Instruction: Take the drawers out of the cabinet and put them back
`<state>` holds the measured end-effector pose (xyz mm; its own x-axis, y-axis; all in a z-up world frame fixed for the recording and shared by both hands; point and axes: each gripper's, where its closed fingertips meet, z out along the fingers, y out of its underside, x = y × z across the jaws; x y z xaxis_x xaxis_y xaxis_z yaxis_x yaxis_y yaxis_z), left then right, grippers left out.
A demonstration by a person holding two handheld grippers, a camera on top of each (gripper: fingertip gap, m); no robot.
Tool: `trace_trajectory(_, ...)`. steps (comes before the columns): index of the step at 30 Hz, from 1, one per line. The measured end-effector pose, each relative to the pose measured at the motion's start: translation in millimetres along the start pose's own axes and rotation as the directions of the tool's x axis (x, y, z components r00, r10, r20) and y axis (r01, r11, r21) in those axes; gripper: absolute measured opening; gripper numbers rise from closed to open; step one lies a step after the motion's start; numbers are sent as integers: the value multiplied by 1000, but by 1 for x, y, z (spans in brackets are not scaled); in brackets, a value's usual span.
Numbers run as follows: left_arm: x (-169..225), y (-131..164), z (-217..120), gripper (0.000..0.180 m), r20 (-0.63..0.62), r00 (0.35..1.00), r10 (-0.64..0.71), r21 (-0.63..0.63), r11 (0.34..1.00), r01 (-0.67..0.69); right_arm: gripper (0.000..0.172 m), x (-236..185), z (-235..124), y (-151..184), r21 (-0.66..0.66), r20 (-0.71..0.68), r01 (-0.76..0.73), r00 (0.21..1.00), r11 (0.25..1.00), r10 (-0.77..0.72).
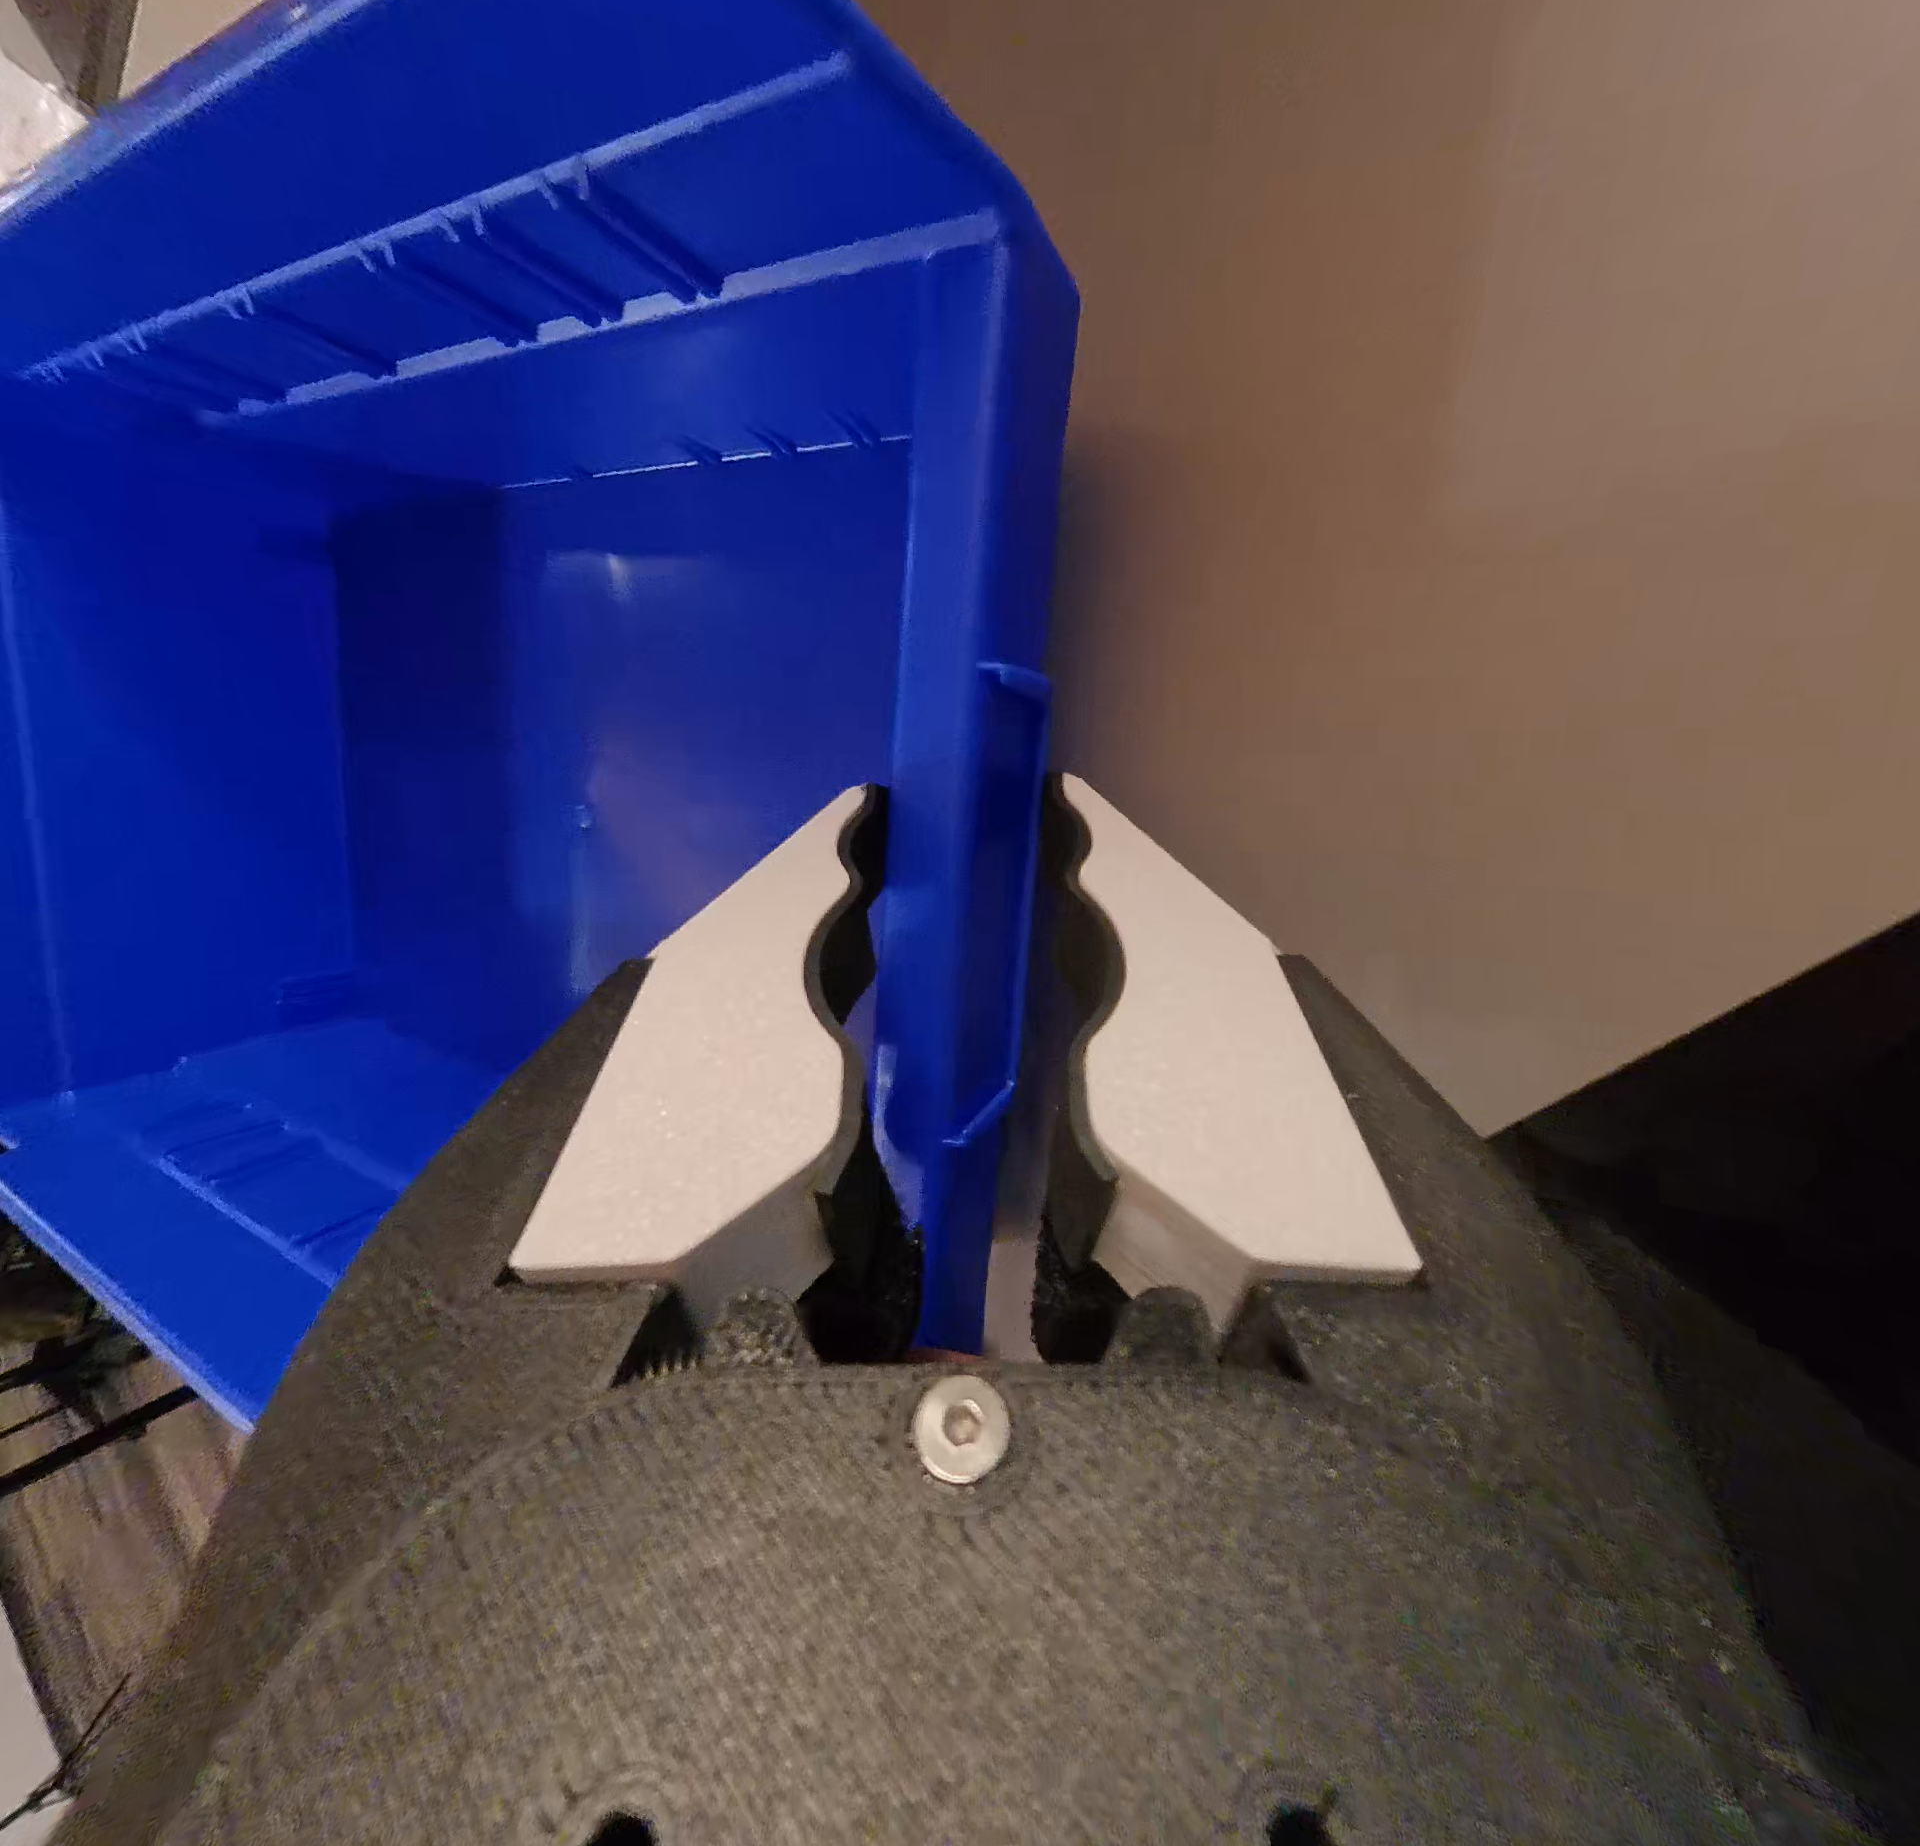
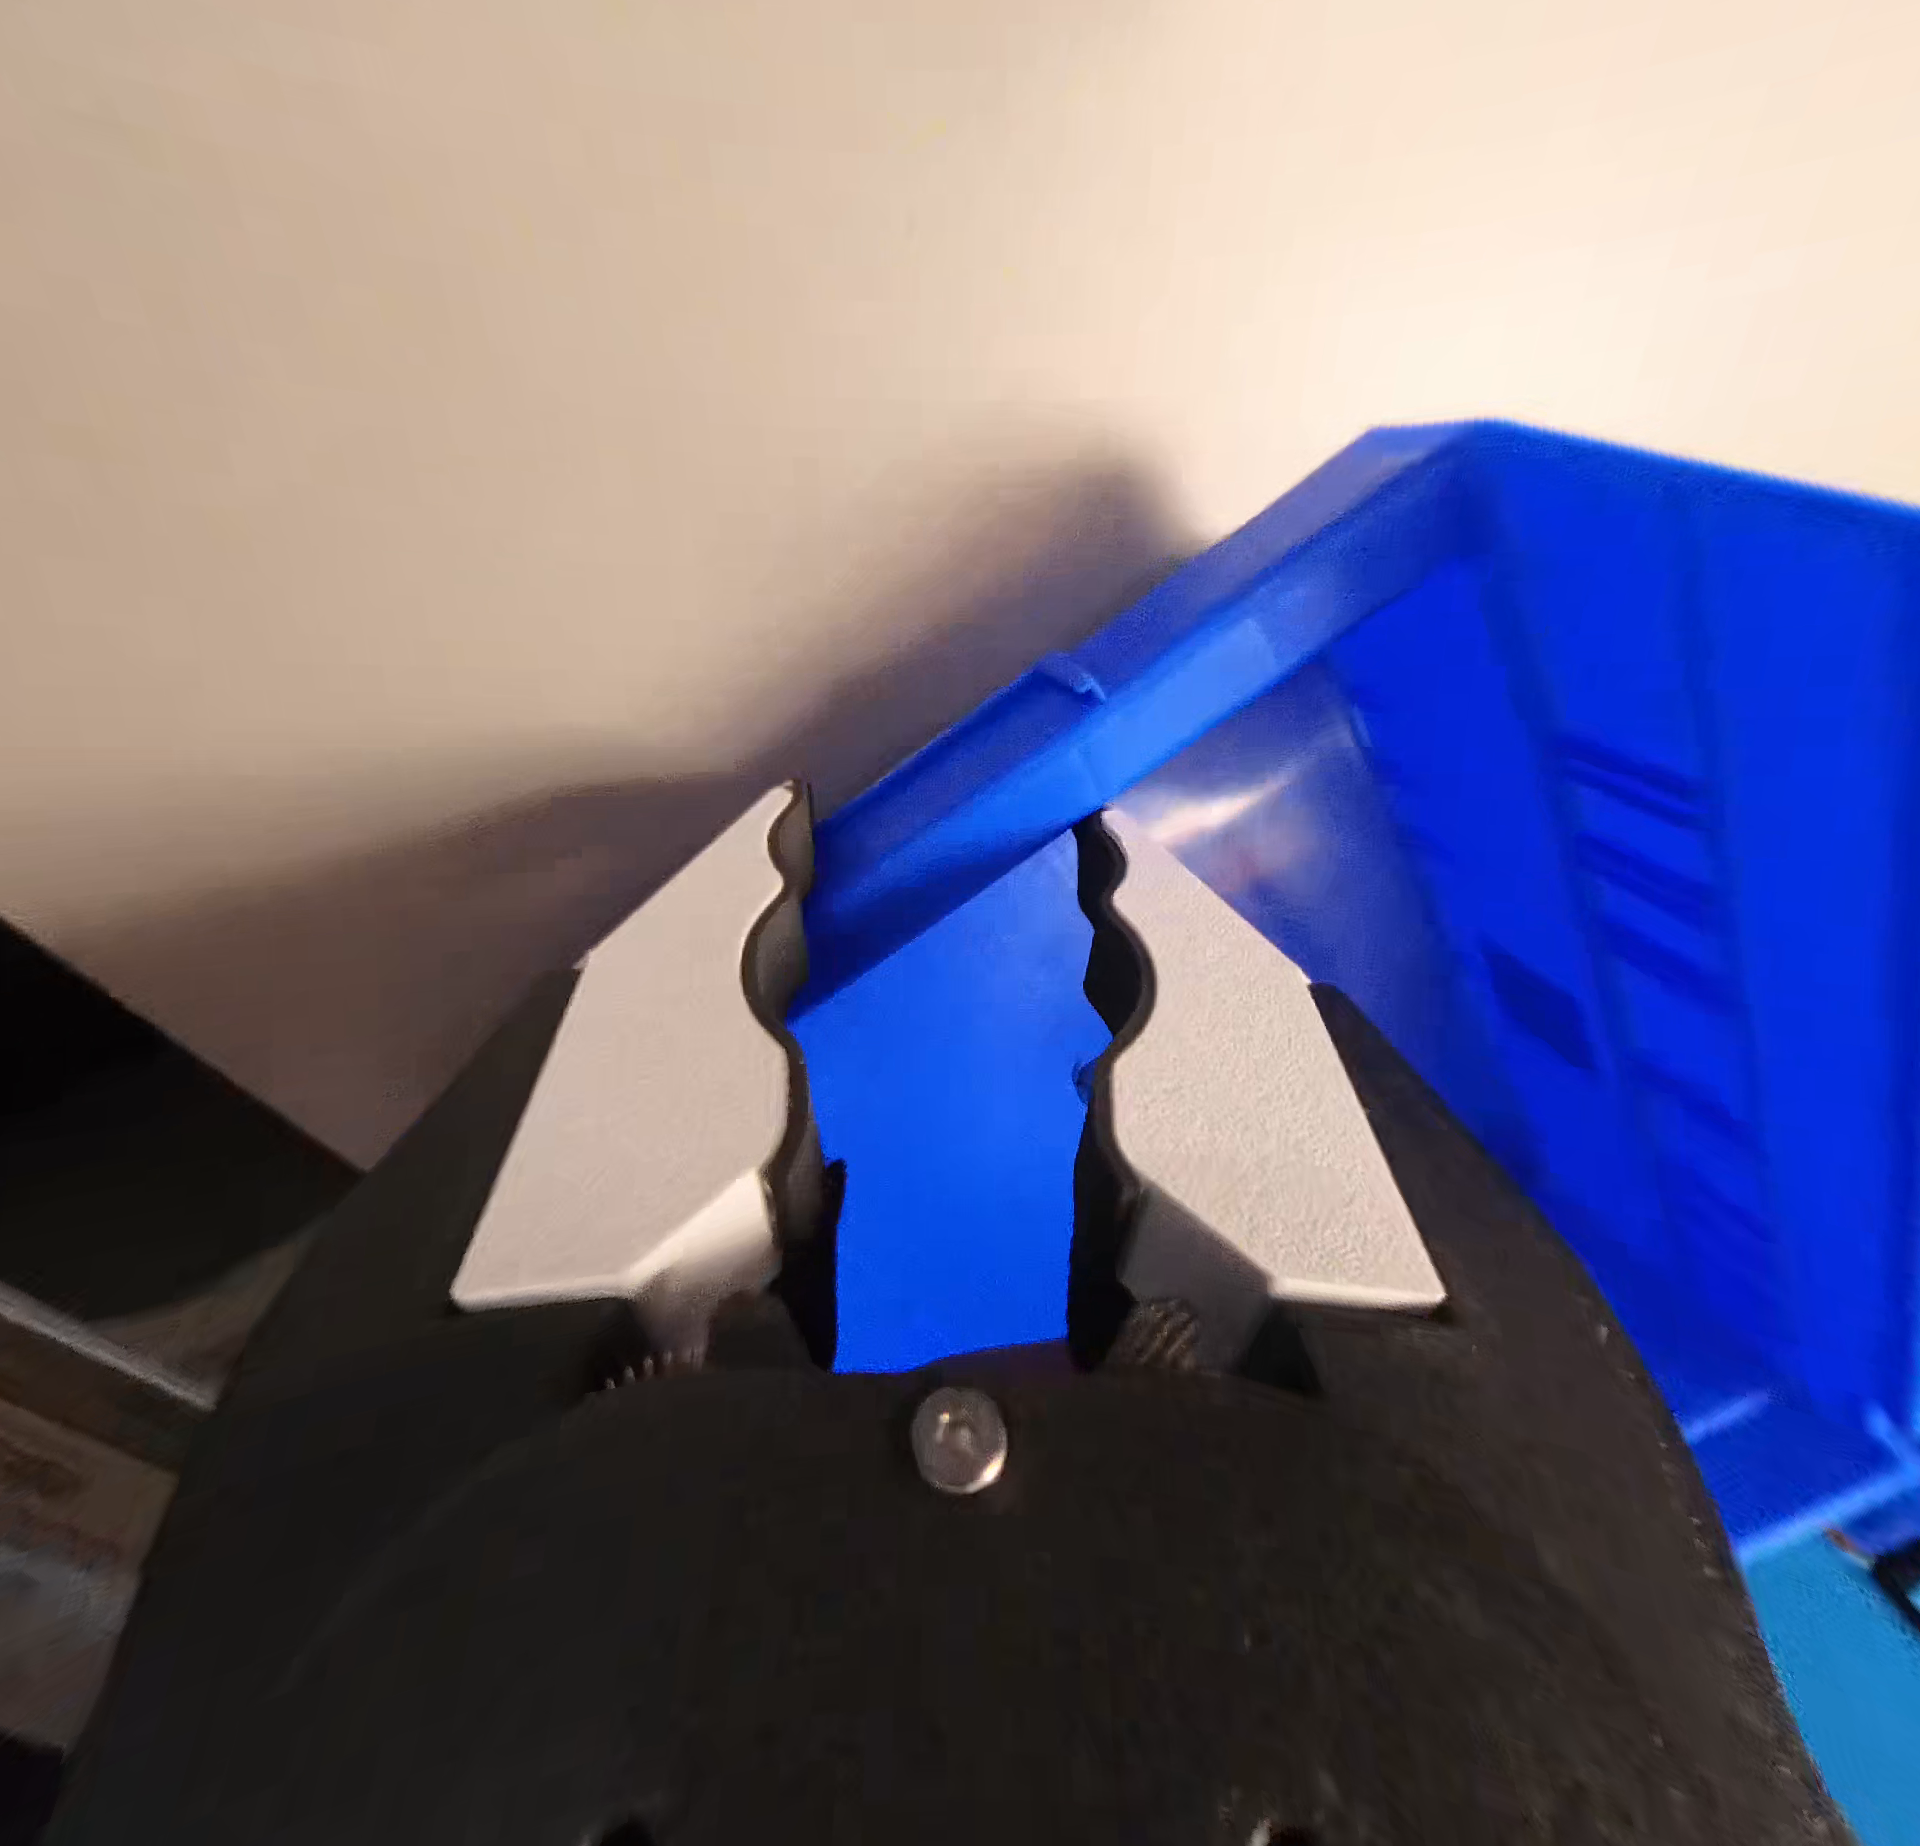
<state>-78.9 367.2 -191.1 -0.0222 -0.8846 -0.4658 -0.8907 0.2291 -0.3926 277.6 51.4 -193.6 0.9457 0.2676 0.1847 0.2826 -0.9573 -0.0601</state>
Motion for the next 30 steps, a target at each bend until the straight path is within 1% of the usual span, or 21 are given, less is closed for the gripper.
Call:
trace_trajectory(1,-1,2,-1,31,-11,1000,6,6,1000,-6,51,-3,-1,6,-41,-12,40,999,998,-41)
trace_trajectory(4,-2,5,-1,32,-36,999,40,20,999,-39,45,-5,-4,33,-182,-70,120,988,976,-134)
trace_trajectory(6,-3,5,0,32,-39,996,77,14,997,-77,40,-3,-6,54,-258,-111,121,982,959,-154)
trace_trajectory(7,-5,5,0,32,-42,995,90,12,996,-89,37,-2,-6,63,-276,-131,106,980,955,-146)
trace_trajectory(9,-8,6,2,32,-49,992,117,21,993,-116,32,0,-6,77,-266,-158,53,983,963,-98)
trace_trajectory(11,-13,6,4,32,-67,989,128,40,991,-126,30,1,-5,88,-223,-173,0,984,975,-39)
trace_trajectory(14,-22,11,8,32,-97,987,127,57,991,-122,33,3,-5,104,-156,-196,-39,981,987,8)
trace_trajectory(16,-32,21,9,33,-106,987,123,31,992,-121,35,7,-6,119,-144,-223,-54,975,988,21)
trace_trajectory(19,-47,34,12,33,-112,988,110,0,994,-111,37,16,-7,139,-136,-262,-34,965,990,-3)
trace_trajectory(21,-55,41,12,35,-93,992,79,-8,997,-80,40,19,-9,148,-101,-284,-70,958,992,38)
trace_trajectory(22,-57,44,9,48,-84,996,41,-1,999,-41,48,19,-12,147,-41,-293,-99,952,994,83)
trace_trajectory(23,-56,44,5,52,-81,997,-9,26,1000,11,60,17,-17,142,48,-288,-132,947,990,140)
trace_trajectory(24,-53,41,-2,56,-88,994,-67,75,994,74,67,13,-22,135,154,-270,-163,942,974,200)
trace_trajectory(25,-47,33,-10,60,-103,986,-129,145,979,143,72,7,-29,124,273,-242,-188,936,944,256)
trace_trajectory(26,-42,21,-18,64,-121,973,-195,226,949,219,78,1,-37,110,398,-204,-209,929,893,308)
trace_trajectory(27,-38,7,-25,68,-138,953,-270,305,904,300,80,-5,-47,95,520,-159,-232,919,822,361)
trace_trajectory(28,-36,-10,-31,72,-155,925,-346,380,844,379,81,-8,-55,80,621,-117,-255,905,741,409)
trace_trajectory(29,-37,-27,-34,77,-168,893,-418,449,774,447,82,-9,-63,67,696,-87,-273,886,664,456)
trace_trajectory(30,-39,-42,-35,77,-173,858,-484,503,705,500,82,-7,-67,56,748,-66,-295,858,594,509)
